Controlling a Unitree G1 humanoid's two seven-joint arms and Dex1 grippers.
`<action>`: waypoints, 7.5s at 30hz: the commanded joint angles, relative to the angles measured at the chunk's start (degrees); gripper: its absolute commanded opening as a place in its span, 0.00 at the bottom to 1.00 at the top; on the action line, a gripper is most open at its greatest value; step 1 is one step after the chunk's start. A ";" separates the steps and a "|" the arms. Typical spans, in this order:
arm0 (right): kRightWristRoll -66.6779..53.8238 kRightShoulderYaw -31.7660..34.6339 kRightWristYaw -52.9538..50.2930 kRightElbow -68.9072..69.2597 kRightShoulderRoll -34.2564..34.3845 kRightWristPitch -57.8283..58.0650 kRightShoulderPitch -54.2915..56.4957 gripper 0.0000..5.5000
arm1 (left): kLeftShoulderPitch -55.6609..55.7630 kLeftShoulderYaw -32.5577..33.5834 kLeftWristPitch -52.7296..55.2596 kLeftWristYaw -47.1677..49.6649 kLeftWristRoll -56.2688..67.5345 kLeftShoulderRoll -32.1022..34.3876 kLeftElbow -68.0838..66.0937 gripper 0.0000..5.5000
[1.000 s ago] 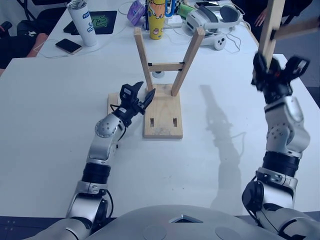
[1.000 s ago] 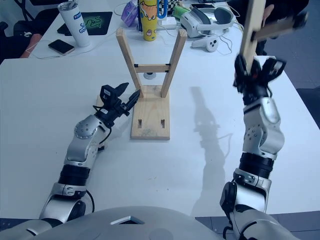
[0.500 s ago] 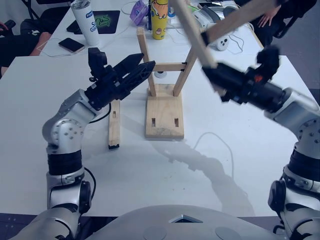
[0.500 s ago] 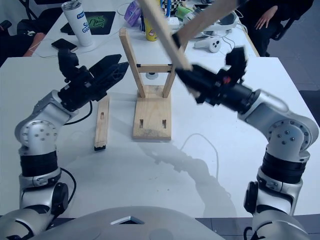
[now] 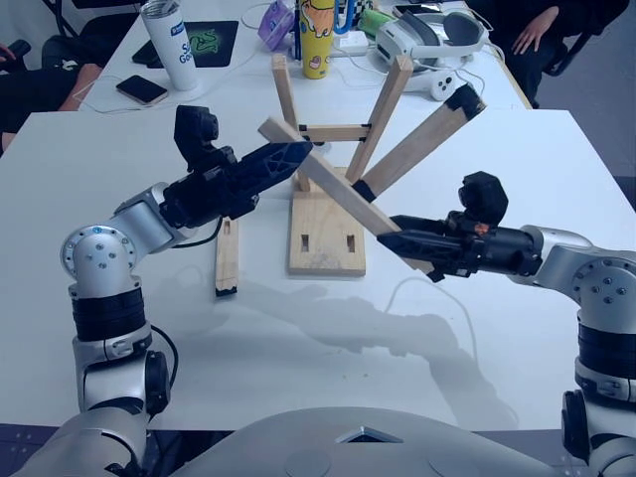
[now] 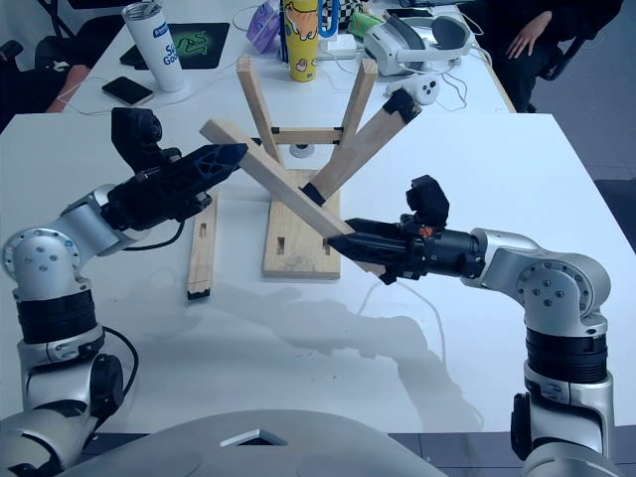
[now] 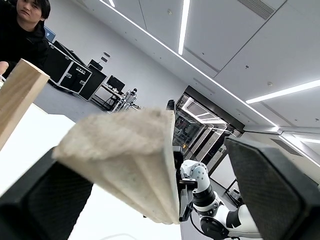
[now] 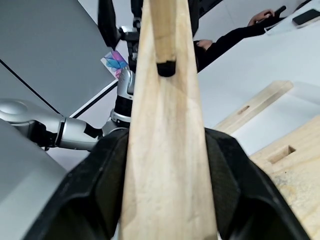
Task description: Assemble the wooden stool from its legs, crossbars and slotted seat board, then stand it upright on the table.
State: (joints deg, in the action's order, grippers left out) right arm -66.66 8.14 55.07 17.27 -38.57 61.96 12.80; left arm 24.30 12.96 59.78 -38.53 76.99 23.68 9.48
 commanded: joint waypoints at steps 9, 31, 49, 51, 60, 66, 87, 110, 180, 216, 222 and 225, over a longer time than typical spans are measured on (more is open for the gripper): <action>1.23 -0.12 1.22 -0.14 -0.98 -0.84 0.12 0.37 | -0.48 -2.82 2.54 -2.27 -0.88 3.30 2.14 0.52; 3.87 4.55 6.76 -5.65 -4.28 -2.96 -3.77 0.52 | -1.01 -0.78 -2.23 -10.43 -11.88 11.29 -2.48 0.38; 75.28 -30.22 -18.86 -19.45 6.72 -67.54 -5.64 0.52 | 7.55 4.17 -16.49 -9.59 -23.47 13.62 -8.59 0.38; 79.24 -30.45 -21.49 -22.35 7.00 -70.07 -4.47 0.52 | 7.59 3.49 -17.32 -9.79 -24.63 13.02 -8.67 0.38; 84.87 -27.15 -26.57 -31.10 4.52 -78.28 1.92 0.52 | 4.74 -1.25 -25.24 -8.77 -33.08 10.05 -3.11 0.38; 58.47 -20.19 -14.91 -21.29 10.16 -65.03 -3.57 0.49 | 3.16 -5.13 -30.30 -7.79 -38.44 7.45 0.05 0.38; 57.07 -15.14 -33.13 -30.52 28.97 -56.45 -6.98 0.00 | 3.69 -13.99 -37.25 -17.38 -48.21 7.72 -4.92 0.38; 59.58 -15.03 -33.79 -34.30 28.96 -54.96 -7.15 0.00 | 2.62 -19.73 -36.01 -24.90 -53.20 12.42 -7.19 0.38; 64.29 -20.89 -36.73 -38.07 32.26 -52.55 -8.36 0.00 | 2.60 -27.65 -44.10 -16.96 -64.59 11.76 -22.22 0.38; 51.22 -7.95 -28.39 -30.52 29.89 -53.29 -9.38 0.00 | 5.96 -19.69 -43.73 -15.41 -60.56 2.91 -18.26 0.98; 53.13 -8.92 -28.63 -32.27 29.98 -54.49 -8.77 0.00 | 6.46 -18.70 -44.62 -16.15 -60.62 3.30 -19.16 0.83; 53.87 -9.13 -28.85 -33.27 30.12 -55.12 -8.43 0.00 | 6.66 -18.26 -45.17 -16.41 -60.53 3.15 -19.40 0.76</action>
State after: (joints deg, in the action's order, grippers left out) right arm -13.88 -0.52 26.82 -14.07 -8.61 5.74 5.00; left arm 30.17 -5.94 15.08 -54.46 16.31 26.58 -9.64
